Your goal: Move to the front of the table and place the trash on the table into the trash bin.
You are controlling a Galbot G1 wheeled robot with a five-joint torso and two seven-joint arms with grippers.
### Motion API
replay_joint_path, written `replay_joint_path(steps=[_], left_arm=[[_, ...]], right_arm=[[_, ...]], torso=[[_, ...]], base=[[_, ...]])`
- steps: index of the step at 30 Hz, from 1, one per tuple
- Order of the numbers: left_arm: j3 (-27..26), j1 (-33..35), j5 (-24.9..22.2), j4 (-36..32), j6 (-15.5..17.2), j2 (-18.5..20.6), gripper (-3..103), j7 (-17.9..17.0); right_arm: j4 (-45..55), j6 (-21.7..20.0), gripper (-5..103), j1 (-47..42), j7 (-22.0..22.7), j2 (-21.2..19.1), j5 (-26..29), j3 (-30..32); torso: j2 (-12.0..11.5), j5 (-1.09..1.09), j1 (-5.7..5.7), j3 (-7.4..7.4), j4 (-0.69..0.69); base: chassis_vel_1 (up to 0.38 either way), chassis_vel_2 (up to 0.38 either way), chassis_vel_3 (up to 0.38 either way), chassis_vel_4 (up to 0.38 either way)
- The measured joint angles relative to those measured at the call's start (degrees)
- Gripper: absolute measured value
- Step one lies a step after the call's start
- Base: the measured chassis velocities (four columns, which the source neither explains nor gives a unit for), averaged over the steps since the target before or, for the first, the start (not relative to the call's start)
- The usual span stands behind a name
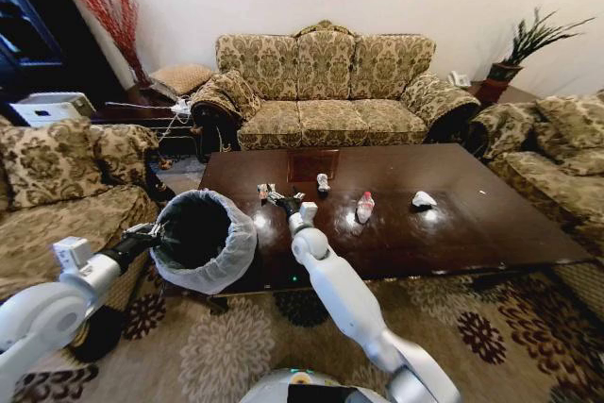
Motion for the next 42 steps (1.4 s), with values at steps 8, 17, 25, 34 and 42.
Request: replay_joint_path(steps=[8, 17, 25, 34, 42], left_arm=[[-0.47, 0.84, 0.02, -1.43, 0.17, -0.03, 3, 0.08], [-1.2, 1.21, -0.09, -1.59, 0.27, -0.4, 3, 0.98], [-0.1, 0.24, -0.16, -1.74, 0.3, 0.06, 3, 1.15], [-0.11, 0.29, -0.29, -1.77, 0.3, 0.13, 3, 1.72], [0.8, -0.18, -0.27, -1.34, 0.28, 0.31, 3, 1.83]], right_arm=[[-19.09, 3.95, 100, 8.1, -0.42, -0.03, -1.11, 0.47], [-16.68, 7.03, 100, 6.25, -6.29, -0.12, -2.83, -0.16], [-15.93, 4.77, 100, 4.8, -10.95, -0.16, -5.8, -0.48], [-18.02, 4.23, 100, 6.13, -11.7, -0.2, -4.99, -1.21], [-20.0, 4.07, 100, 8.19, -13.43, -0.17, -3.95, -2.44]], torso=[[0.04, -0.01, -0.18, -0.08, 0.0], [0.02, 0.01, -0.06, -0.02, -0.02], [0.02, -0.02, -0.11, -0.05, 0.0], [0.03, 0.02, -0.11, -0.05, -0.02], [0.01, -0.02, -0.02, -0.01, 0.02]], base=[[0.012, -0.019, -0.015, 0.018], [0.004, -0.006, -0.001, 0.004], [0.004, 0.015, -0.001, -0.011], [-0.021, 0.158, 0.005, -0.178], [0.018, 0.2, 0.01, -0.144]])
